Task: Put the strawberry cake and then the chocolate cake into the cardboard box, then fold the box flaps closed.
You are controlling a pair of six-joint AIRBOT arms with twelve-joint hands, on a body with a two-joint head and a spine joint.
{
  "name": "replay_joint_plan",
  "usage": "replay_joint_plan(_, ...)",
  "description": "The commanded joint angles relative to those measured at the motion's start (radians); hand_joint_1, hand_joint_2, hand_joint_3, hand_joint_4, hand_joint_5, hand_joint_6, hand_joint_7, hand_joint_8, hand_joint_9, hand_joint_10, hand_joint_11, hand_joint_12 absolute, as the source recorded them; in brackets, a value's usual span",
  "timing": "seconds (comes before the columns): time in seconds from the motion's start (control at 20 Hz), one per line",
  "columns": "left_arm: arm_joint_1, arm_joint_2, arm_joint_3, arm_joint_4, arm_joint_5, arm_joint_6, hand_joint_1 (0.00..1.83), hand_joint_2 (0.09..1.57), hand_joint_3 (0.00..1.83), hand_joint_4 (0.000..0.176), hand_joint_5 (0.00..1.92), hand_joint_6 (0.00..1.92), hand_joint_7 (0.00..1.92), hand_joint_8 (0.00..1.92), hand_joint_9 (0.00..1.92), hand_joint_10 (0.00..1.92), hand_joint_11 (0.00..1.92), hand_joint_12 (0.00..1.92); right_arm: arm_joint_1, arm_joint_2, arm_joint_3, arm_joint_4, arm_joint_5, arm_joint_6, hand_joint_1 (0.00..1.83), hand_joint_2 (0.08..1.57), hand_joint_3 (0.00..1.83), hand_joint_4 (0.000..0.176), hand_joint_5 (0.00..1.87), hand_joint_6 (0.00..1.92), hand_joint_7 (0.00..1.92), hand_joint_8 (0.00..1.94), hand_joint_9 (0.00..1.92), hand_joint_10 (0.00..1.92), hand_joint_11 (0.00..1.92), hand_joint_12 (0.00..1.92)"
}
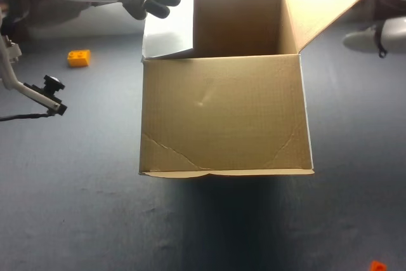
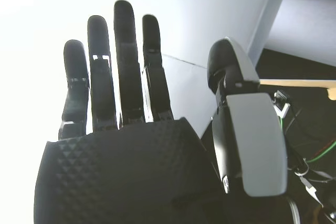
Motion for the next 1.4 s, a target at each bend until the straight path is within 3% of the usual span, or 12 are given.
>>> replay_joint_plan(0.0, -0.014, 0.009, 0.008, -0.018, -0.081, -0.007, 0.48, 1.16, 0.0, 0.0, 0.54, 0.0, 0.74, 0.0, 0.53, 0.61, 0.12, 1.53, 0.022, 0.01, 0.009, 0.004, 0.095, -0.003, 0.29, 1.25, 0.0, 0.0, 0.54, 0.4, 0.79, 0.04, 0.42, 0.89, 0.02, 1.55)
replay_joint_plan(0.45, 0.01, 0.064, 0.032, -0.002, -0.037, -0.016, 0.52, 1.16, 0.0, 0.0, 0.55, 0.01, 0.73, 0.0, 0.51, 0.63, 0.14, 1.52, 0.117, -0.041, 0.017, -0.046, 0.094, 0.003, 0.28, 1.25, 0.0, 0.0, 0.52, 0.42, 0.78, 0.04, 0.38, 0.94, 0.0, 1.57)
replay_joint_plan(0.85, -0.043, 0.014, 0.011, -0.012, -0.04, -0.039, 0.48, 1.16, 0.0, 0.0, 0.54, 0.01, 0.74, 0.01, 0.52, 0.63, 0.15, 1.53, 0.118, -0.101, 0.021, -0.058, 0.094, -0.002, 0.28, 1.25, 0.0, 0.0, 0.53, 0.41, 0.79, 0.05, 0.39, 0.93, 0.0, 1.57)
replay_joint_plan(1.35, 0.021, -0.002, -0.04, -0.024, -0.079, -0.039, 0.51, 1.15, 0.0, 0.0, 0.56, 0.01, 0.75, 0.01, 0.53, 0.64, 0.17, 1.51, 0.061, -0.133, 0.027, -0.059, 0.097, -0.017, 0.29, 1.25, 0.0, 0.0, 0.55, 0.41, 0.8, 0.06, 0.41, 0.95, 0.03, 1.56)
